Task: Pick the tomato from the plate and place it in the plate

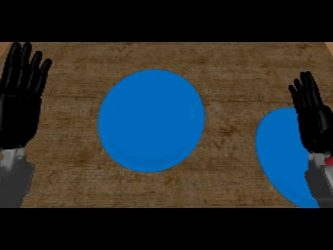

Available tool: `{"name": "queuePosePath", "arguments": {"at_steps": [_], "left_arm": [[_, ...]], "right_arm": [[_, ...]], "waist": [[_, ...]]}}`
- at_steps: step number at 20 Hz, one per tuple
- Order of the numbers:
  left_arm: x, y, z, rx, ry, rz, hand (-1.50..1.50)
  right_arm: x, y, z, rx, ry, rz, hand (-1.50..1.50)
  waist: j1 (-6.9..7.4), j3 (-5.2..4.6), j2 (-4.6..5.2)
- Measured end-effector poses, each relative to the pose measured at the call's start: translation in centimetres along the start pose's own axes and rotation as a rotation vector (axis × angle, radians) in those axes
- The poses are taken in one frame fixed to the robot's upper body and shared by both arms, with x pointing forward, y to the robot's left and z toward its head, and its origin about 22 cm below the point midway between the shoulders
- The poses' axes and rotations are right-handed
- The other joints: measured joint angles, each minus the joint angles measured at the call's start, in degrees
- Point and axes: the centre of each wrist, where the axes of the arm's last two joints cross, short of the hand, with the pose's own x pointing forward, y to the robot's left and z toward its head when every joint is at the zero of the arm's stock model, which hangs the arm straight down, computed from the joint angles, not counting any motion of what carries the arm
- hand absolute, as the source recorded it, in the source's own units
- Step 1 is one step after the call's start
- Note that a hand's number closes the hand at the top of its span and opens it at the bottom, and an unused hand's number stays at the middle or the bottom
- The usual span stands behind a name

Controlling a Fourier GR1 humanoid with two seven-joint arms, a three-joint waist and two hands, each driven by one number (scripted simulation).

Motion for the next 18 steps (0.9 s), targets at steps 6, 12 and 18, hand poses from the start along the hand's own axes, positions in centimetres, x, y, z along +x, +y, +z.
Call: {"name": "queuePosePath", "arguments": {"at_steps": [6, 12, 18], "left_arm": [[-2.4, 4.7, 3.0, 0.029, 0.153, -0.304, 0.00], [-5.5, 8.1, 8.3, 0.031, 0.308, -0.546, 0.00], [-7.0, 9.0, 10.5, 0.031, 0.338, -0.608, 0.00]], "right_arm": [[2.6, -0.1, -0.9, 0.253, 0.027, -0.285, -1.50], [4.7, -8.5, 1.0, 0.217, -0.110, -0.235, -1.50], [5.7, -15.1, 5.7, 0.165, -0.193, -0.326, -1.50]], "waist": [[-0.55, 0.57, -0.40], [-2.45, 0.48, -0.60], [-2.63, 0.43, -0.57]]}}
